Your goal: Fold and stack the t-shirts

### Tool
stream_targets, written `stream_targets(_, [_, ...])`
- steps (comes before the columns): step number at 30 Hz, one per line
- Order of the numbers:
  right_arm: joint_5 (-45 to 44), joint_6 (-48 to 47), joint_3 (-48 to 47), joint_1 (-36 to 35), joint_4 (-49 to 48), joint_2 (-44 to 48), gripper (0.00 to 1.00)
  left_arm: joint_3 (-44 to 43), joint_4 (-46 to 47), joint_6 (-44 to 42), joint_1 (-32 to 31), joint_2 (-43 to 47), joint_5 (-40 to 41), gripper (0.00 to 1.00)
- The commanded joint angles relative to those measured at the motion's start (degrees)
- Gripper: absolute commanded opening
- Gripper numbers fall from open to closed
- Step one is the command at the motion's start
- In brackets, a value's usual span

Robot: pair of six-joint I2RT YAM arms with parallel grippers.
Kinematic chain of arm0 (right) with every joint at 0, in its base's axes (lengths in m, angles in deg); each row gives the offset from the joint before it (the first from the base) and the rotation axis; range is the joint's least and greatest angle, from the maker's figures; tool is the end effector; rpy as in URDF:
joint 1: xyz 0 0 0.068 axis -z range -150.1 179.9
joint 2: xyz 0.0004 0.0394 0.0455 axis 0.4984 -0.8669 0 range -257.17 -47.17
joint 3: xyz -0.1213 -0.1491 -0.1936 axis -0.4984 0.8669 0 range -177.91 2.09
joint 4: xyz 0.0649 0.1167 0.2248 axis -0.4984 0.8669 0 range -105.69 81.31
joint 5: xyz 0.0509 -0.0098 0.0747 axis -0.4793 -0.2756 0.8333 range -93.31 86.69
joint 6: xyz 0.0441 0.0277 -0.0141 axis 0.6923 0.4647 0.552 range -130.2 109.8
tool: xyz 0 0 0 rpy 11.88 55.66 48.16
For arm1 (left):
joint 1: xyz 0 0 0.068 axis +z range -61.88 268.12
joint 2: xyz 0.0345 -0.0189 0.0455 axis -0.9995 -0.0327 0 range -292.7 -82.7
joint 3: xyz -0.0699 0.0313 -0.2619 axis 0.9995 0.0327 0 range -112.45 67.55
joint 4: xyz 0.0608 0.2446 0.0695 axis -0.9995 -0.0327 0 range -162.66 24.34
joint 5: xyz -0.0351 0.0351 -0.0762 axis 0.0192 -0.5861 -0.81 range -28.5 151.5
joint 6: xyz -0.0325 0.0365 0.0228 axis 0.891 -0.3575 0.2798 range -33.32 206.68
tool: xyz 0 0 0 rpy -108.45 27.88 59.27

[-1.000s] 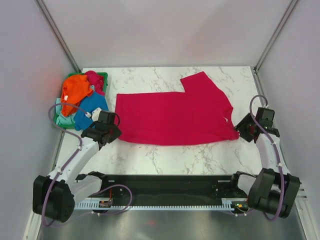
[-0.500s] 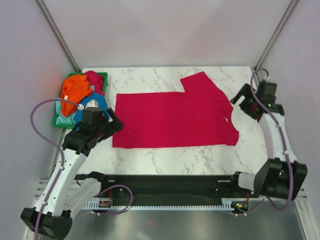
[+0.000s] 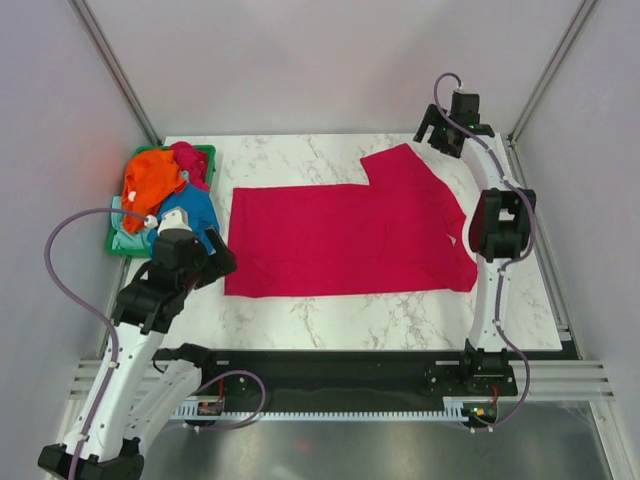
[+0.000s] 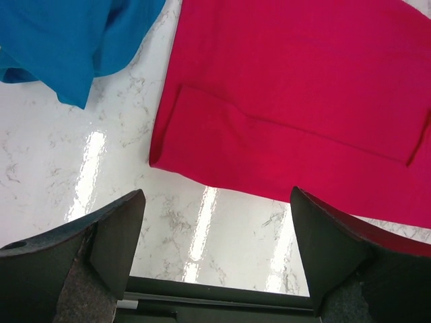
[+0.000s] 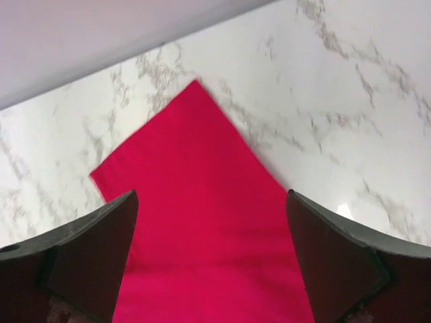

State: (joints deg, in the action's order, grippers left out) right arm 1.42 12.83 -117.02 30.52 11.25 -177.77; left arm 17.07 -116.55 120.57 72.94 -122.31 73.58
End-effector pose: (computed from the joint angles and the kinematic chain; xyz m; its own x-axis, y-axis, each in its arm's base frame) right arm 0.5296 -0.0027 0.2559 -0.5930 0.3964 -0.7009 0.1937 0.9151 0.3536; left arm 0.1267 -0.0268 0.3169 -0.5718 -0.4098 -0.7107 -0.2618 0.9122 -0.3153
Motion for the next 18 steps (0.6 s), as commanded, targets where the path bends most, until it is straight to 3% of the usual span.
stream_targets(1, [-2.2, -2.4, -15.7, -2.2, -0.3, -11.3, 0.98, 1.1, 2.8, -2.8, 0.2, 2.0, 2.1, 0.95])
stream_targets(5, [-6.0, -3.1, -24.7, -4.4, -3.0, -20.8, 0.98, 1.5, 3.5, -3.2, 0.6, 3.6, 1.0, 0.93])
stream_targets(14, [-11.4, -3.1, -27.7, -8.9, -11.7, -29.3, 0.98, 1.7, 3.9, -3.5, 0.9, 3.6, 0.6, 0.89])
stream_targets(18, [-11.2, -2.8, -26.1, -9.2, -11.8, -30.5, 0.89, 1.9, 4.0, -3.5, 0.9, 3.8, 0.9, 0.88])
